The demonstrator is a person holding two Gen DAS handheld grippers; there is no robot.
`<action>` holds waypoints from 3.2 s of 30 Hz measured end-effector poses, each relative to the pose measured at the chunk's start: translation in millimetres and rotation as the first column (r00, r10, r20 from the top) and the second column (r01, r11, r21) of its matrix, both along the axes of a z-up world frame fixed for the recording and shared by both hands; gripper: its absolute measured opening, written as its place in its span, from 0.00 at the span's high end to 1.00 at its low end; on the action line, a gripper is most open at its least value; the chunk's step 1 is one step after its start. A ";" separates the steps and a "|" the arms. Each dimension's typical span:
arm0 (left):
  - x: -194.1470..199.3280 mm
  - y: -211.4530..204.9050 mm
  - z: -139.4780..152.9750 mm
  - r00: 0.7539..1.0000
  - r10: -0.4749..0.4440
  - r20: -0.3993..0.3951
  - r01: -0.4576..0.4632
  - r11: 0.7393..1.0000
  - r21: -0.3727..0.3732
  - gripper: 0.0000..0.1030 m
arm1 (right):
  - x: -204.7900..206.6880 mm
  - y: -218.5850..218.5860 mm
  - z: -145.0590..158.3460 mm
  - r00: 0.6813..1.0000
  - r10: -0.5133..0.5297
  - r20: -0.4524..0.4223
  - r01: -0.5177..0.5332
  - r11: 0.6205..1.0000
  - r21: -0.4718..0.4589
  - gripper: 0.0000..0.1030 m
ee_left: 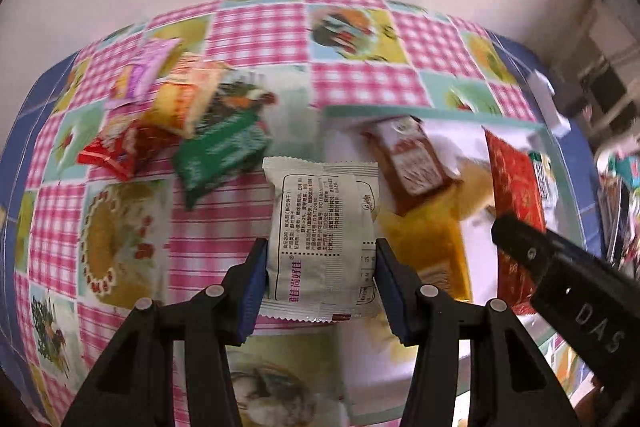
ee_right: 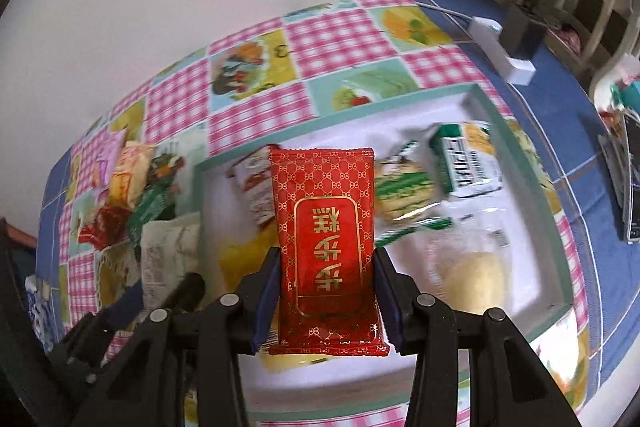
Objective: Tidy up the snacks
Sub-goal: 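Carry both packets over the white tray and open both grippers, then move both grippers back over the remaining snacks, then grasp the red nice chip bag with left gripper while right grasps the green packet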
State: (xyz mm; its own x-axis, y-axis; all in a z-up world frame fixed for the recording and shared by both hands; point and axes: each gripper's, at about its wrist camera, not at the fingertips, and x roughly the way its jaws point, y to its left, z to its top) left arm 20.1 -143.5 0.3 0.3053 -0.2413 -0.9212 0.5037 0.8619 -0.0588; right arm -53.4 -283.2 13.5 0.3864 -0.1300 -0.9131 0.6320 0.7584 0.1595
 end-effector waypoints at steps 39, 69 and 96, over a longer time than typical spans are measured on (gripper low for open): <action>34.7 51.4 24.6 0.960 0.270 0.071 -0.269 0.963 -0.014 0.05 | -2.4 -5.1 6.3 0.999 0.038 0.028 -0.038 0.999 0.000 0.19; 116.1 197.2 19.0 0.853 0.522 -0.011 -0.513 0.834 -0.203 0.02 | 92.5 116.5 -2.4 0.932 0.347 0.109 -0.342 0.938 -0.061 0.00; 160.6 124.8 -32.9 0.939 0.337 -0.063 -0.343 0.927 -0.151 0.21 | 163.3 147.1 -48.2 0.870 0.489 0.056 -0.481 0.869 -0.118 0.06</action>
State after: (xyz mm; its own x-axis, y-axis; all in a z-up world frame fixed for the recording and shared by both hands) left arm 180.7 -18.7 -32.6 0.3625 -0.2716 -0.8915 0.1775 0.9592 -0.2200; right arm 109.9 -136.1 -34.7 0.4963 0.0070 -0.8681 0.1683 0.9802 0.1041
